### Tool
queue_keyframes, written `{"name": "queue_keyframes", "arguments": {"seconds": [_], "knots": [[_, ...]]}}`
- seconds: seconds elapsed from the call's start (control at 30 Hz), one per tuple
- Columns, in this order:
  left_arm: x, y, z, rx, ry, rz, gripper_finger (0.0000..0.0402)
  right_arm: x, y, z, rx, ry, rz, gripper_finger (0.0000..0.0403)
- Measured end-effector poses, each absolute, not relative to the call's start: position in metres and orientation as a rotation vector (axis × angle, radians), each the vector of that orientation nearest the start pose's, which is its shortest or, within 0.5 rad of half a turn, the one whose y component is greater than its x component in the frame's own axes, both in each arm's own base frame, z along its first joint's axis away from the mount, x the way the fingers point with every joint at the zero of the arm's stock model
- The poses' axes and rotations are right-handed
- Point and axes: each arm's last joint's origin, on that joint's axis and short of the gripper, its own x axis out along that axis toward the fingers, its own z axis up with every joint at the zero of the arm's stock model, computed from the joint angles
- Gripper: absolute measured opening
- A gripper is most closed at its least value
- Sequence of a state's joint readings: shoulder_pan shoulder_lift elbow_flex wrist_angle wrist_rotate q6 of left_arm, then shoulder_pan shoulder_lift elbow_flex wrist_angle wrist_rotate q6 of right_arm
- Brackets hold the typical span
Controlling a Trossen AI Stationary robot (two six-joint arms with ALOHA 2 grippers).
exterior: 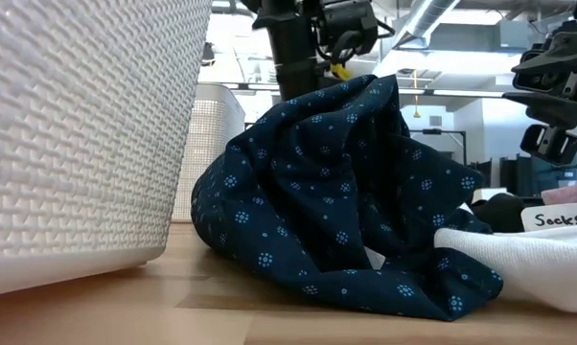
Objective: Sort clothes
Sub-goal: Put the middle white sock into the bottom white bin
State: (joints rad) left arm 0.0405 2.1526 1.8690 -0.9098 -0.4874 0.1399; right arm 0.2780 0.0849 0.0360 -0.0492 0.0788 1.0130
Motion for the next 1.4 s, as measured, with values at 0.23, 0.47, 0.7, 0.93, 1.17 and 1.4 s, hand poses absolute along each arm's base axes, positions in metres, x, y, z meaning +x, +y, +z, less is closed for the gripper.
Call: {"name": "queue_keyframes", "arguments": {"seconds": [0.23,0.47,0.7,0.93,1.17,1.4], "knots": [[0.447,0.013,0.256,0.392,1.091,0.329,0.0352,0.097,0.025,0.164,0.991,0.189,0.132,0.0132],[0.435,0.003,0.265,0.207,1.129,-0.026,0.0352,0.097,0.025,0.164,0.991,0.189,0.133,0.0132],[0.438,-0.041,0.266,0.153,1.048,-0.332,0.0352,0.097,0.025,0.164,0.991,0.189,0.133,0.0132],[0.451,-0.087,0.259,0.210,0.899,-0.489,0.0352,0.097,0.025,0.164,0.991,0.189,0.133,0.0132],[0.471,-0.106,0.236,0.183,0.818,-0.443,0.0352,0.098,0.026,0.164,0.990,0.192,0.131,0.0132],[0.481,-0.097,0.204,0.084,0.904,-0.368,0.0352,0.098,0.026,0.164,0.989,0.199,0.127,0.0132]]}}
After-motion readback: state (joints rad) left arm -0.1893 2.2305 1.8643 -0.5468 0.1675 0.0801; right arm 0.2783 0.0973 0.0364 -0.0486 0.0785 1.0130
